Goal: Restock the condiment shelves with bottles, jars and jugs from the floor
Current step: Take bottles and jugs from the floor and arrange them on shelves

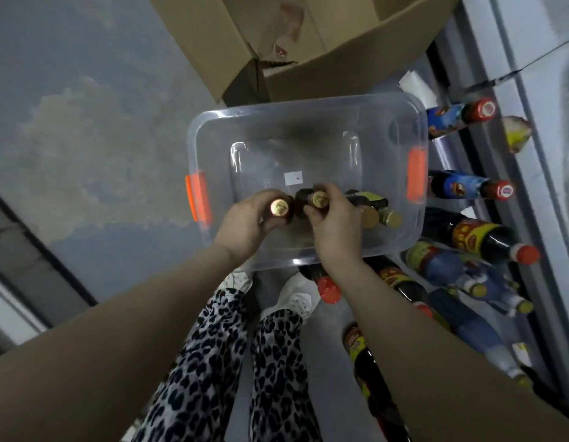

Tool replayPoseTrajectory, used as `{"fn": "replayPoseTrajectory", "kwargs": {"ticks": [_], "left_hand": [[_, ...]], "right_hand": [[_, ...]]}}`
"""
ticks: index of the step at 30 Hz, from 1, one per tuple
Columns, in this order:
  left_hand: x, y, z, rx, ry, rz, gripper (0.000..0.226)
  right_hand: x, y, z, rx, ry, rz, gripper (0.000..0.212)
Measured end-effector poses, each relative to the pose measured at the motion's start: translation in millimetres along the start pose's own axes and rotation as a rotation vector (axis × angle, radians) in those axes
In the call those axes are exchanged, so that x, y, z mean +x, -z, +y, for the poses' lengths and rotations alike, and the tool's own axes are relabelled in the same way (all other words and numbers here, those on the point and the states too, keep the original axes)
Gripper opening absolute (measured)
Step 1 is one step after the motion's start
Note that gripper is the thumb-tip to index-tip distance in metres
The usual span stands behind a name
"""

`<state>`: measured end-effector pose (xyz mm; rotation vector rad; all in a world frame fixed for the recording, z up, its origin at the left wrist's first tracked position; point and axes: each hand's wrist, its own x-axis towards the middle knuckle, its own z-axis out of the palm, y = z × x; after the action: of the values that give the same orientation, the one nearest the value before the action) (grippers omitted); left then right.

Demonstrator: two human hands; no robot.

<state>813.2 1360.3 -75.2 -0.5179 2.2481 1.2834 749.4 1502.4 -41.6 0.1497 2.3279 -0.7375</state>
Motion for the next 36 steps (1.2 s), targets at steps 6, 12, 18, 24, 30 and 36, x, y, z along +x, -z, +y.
{"fn": "replayPoseTrajectory", "kwargs": {"ticks": [6,12,18,24,30,36], "left_hand": [[39.8,14.0,0.7,-0.108,0.128,0.073,0.037],[72.1,19.5,-5.2,-0.287,0.22,0.075,0.037],[87.1,7.4,-17.7,-0.374,0.22,0.102,0.037],[91.3,4.2,-23.4,-0.42,0.193,0.128,0.032],[79.4,4.4,-23.1,-0.335,0.168,0.159,0.028],[65.5,12.1,-22.5,-0.36,0.224,0.17,0.032]], "right_hand": [[44.7,1.8,-21.5,0.0,0.056,-0.03,0.033],[100.1,-1.6,-21.9,-0.011,0.03,-0.196,0.045],[120.2,-13.6,-3.1,0.036,0.034,-0.278,0.043],[131.0,-21.4,3.1,0.062,0.088,-0.237,0.035],[127.7,-20.8,4.5,0.081,0.111,-0.114,0.029],[120.9,-9.3,4.6,0.173,0.16,-0.008,0.045]]}}
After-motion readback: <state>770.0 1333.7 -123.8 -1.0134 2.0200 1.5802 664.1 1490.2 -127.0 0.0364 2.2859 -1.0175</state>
